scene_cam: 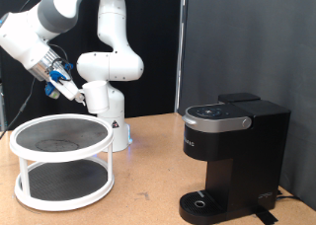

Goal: Make a cup of coffee with the keurig machine

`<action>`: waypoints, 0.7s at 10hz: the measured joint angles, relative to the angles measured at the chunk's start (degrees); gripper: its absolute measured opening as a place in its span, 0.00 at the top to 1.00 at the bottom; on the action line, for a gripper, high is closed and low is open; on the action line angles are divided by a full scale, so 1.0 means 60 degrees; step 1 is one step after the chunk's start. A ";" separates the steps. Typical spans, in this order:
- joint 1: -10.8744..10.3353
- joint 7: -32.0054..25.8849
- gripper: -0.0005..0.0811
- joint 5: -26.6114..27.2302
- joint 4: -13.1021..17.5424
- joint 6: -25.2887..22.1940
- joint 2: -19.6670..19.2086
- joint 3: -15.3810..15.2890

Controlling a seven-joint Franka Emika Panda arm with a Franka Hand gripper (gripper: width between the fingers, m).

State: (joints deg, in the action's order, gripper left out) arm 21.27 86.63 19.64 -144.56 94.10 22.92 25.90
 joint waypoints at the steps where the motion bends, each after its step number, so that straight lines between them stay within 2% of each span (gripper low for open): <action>1: 0.0000 0.0218 0.90 0.0015 -0.0002 0.0000 0.0072 -0.0085; 3: 0.0006 0.0552 0.90 0.0165 -0.0071 0.0085 0.0270 -0.0197; 5: 0.0003 0.0647 0.90 0.0158 -0.0073 -0.0029 0.0207 -0.0205; 7: -0.0007 0.1557 0.90 0.0316 -0.0089 -0.0115 0.0142 -0.0416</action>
State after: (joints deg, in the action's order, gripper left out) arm 21.23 95.97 21.53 -145.09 93.41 23.77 23.41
